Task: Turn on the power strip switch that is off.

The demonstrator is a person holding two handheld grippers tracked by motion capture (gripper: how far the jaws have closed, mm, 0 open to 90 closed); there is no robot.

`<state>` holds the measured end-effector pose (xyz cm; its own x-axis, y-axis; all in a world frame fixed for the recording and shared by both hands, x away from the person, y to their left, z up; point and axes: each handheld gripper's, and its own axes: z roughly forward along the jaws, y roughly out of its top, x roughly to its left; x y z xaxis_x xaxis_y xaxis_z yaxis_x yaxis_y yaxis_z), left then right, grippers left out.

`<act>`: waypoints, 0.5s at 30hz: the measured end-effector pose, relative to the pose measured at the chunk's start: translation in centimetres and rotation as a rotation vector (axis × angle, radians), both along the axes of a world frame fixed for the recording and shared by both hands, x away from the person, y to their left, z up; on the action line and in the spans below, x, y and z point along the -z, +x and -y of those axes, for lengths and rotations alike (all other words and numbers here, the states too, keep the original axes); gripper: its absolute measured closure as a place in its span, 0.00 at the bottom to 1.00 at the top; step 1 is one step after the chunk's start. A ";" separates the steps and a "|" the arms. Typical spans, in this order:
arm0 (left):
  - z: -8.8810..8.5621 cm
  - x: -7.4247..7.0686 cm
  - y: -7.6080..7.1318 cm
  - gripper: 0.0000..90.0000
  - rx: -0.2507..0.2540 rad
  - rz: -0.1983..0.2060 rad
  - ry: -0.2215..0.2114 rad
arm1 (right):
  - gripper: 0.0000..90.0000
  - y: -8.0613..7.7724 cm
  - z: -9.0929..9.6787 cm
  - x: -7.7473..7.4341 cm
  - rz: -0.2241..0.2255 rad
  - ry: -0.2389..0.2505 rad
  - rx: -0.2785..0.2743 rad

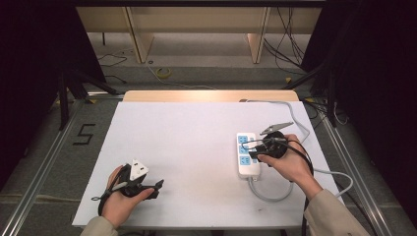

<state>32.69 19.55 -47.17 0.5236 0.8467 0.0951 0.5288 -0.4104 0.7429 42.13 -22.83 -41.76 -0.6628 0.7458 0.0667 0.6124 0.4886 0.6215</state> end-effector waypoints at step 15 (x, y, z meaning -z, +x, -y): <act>-0.1 0.0 0.0 0.19 -0.002 0.001 -0.002 | 0.42 -1.9 0.3 0.8 0.089 0.099 -0.023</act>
